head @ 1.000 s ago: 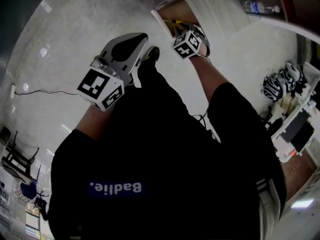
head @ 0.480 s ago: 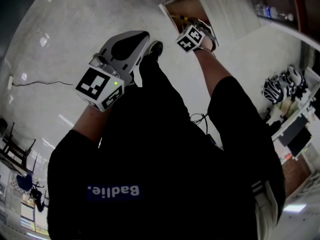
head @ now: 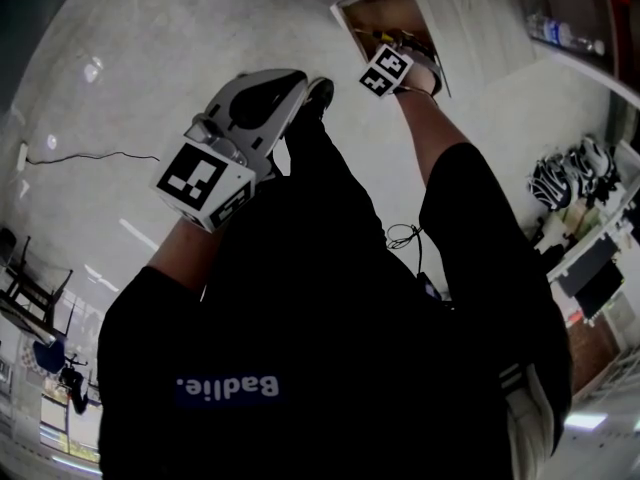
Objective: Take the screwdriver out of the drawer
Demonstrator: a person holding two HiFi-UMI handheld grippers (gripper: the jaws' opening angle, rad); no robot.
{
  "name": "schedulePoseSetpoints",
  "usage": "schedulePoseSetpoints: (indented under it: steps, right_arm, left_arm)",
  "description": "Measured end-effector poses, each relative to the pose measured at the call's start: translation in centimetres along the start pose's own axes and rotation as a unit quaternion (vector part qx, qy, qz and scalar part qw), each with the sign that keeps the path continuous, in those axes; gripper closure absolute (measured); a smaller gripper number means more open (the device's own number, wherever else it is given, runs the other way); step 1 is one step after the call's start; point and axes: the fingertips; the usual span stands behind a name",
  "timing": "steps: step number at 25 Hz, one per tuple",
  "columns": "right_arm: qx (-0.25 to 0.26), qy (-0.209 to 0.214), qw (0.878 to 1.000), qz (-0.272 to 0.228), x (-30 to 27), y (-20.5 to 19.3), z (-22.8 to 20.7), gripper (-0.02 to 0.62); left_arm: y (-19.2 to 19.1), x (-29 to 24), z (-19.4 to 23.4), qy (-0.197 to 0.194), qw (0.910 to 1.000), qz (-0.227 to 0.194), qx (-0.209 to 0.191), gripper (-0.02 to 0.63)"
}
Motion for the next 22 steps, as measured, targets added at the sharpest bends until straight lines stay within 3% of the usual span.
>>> schedulePoseSetpoints:
  steps: [5, 22]
  right_arm:
    - [0.022, 0.007, 1.000, 0.016, -1.1, -0.4, 0.3, 0.468]
    - [0.024, 0.031, 0.998, 0.045, -3.6, -1.1, 0.6, 0.469]
  left_arm:
    - [-0.3, 0.5, 0.2, 0.001, 1.0000, 0.006, 0.007, 0.604]
    - [-1.2, 0.9, 0.7, 0.005, 0.9996, 0.025, 0.008, 0.604]
Point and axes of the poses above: the fingertips, and each gripper's own axes: x backward along the fingers, z to its left, y out of its top
